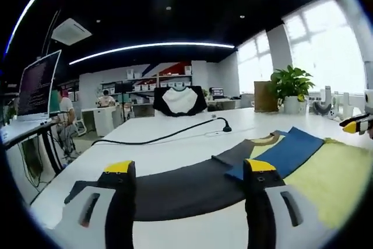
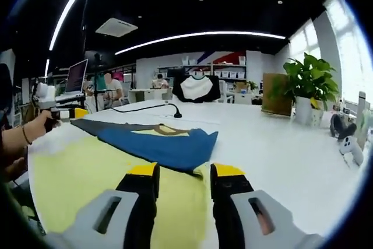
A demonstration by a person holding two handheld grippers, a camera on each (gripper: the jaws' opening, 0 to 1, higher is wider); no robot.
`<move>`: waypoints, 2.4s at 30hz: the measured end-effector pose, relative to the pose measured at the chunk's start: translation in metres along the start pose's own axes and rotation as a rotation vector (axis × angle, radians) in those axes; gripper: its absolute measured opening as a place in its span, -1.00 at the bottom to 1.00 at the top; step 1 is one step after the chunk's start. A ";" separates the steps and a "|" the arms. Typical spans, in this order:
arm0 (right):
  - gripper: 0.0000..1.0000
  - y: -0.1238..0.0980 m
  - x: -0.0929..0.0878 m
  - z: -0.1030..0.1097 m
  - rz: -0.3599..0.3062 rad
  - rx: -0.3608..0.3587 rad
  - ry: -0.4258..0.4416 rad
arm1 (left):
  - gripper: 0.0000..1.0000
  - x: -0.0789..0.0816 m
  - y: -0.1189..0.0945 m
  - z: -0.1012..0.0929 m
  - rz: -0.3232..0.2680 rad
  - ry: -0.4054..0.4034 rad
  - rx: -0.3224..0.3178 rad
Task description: Fold the garment on the visible template until the final outline fits inside the template.
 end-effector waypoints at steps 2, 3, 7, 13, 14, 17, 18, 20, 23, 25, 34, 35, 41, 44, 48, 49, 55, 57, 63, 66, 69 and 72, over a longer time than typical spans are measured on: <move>-0.18 -0.003 0.004 0.002 -0.016 -0.006 -0.025 | 0.61 0.000 -0.001 0.005 -0.005 -0.020 0.008; -0.09 -0.005 0.006 0.003 -0.026 -0.008 -0.020 | 0.69 0.000 -0.002 0.010 -0.011 -0.031 0.006; 0.18 -0.010 0.009 0.007 -0.041 -0.013 -0.018 | 0.97 -0.003 -0.004 0.026 0.027 -0.004 0.057; 0.56 -0.020 0.012 0.005 -0.061 -0.038 -0.059 | 0.99 -0.006 -0.006 0.041 0.068 -0.018 0.070; 0.60 -0.021 0.013 0.005 -0.061 -0.036 -0.067 | 0.99 -0.006 -0.006 0.043 0.073 -0.018 0.074; 0.73 -0.026 0.017 0.008 -0.089 -0.023 -0.083 | 0.99 -0.008 -0.006 0.054 0.095 -0.037 0.087; 0.79 -0.029 0.018 0.009 -0.100 -0.009 -0.091 | 0.99 -0.010 -0.006 0.060 0.104 -0.046 0.096; 0.95 -0.033 0.020 0.012 -0.111 0.003 -0.106 | 0.99 -0.013 -0.006 0.068 0.123 -0.057 0.105; 0.99 -0.038 0.020 0.014 -0.100 0.001 -0.130 | 0.99 -0.018 -0.005 0.076 0.143 -0.061 0.117; 0.99 -0.040 0.022 0.015 -0.109 0.010 -0.137 | 0.97 -0.018 -0.005 0.084 0.136 0.024 0.138; 0.99 -0.049 0.021 0.018 -0.095 0.032 -0.108 | 0.75 -0.042 -0.004 0.108 0.193 -0.058 0.148; 0.99 -0.051 0.021 0.020 -0.095 0.041 -0.111 | 0.69 -0.046 -0.004 0.112 0.196 -0.088 0.136; 0.99 -0.057 0.013 0.026 -0.061 0.064 -0.124 | 0.57 -0.047 -0.004 0.123 0.142 -0.082 0.112; 0.99 -0.059 0.010 0.025 -0.056 0.061 -0.120 | 0.48 -0.052 -0.006 0.130 0.172 -0.112 0.130; 0.99 -0.064 0.010 0.024 -0.055 0.057 -0.113 | 0.36 -0.061 -0.010 0.141 0.157 -0.237 0.163; 0.99 -0.065 0.010 0.022 -0.043 0.044 -0.109 | 0.34 -0.064 -0.010 0.145 0.160 -0.262 0.163; 0.99 -0.072 0.011 0.021 -0.031 0.050 -0.133 | 0.26 -0.072 -0.008 0.159 0.154 -0.293 0.205; 0.99 -0.074 0.011 0.022 -0.027 0.050 -0.140 | 0.20 -0.076 -0.007 0.163 0.163 -0.298 0.216; 0.99 -0.081 0.013 0.022 0.003 0.038 -0.154 | 0.00 -0.079 -0.005 0.166 0.178 -0.275 0.224; 0.99 -0.085 0.017 0.021 0.005 0.041 -0.162 | -0.11 -0.081 -0.008 0.167 0.226 -0.168 0.232; 0.99 -0.088 0.021 0.019 -0.001 0.028 -0.167 | -0.40 -0.080 -0.006 0.166 0.193 -0.196 0.237; 0.99 -0.091 0.025 0.020 -0.006 0.023 -0.174 | -0.69 -0.079 -0.002 0.162 0.188 -0.180 0.234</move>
Point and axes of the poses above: the point that each gripper's makers call its tool centre point, and the gripper's own axes: y roughly forward along the fingers, z roughly to its left, x roughly out of its top, the point moved 5 cm from there along -y, roughly backward along the fingers, and after that the axes turned 7 degrees about -x, right-handed, at the moved point
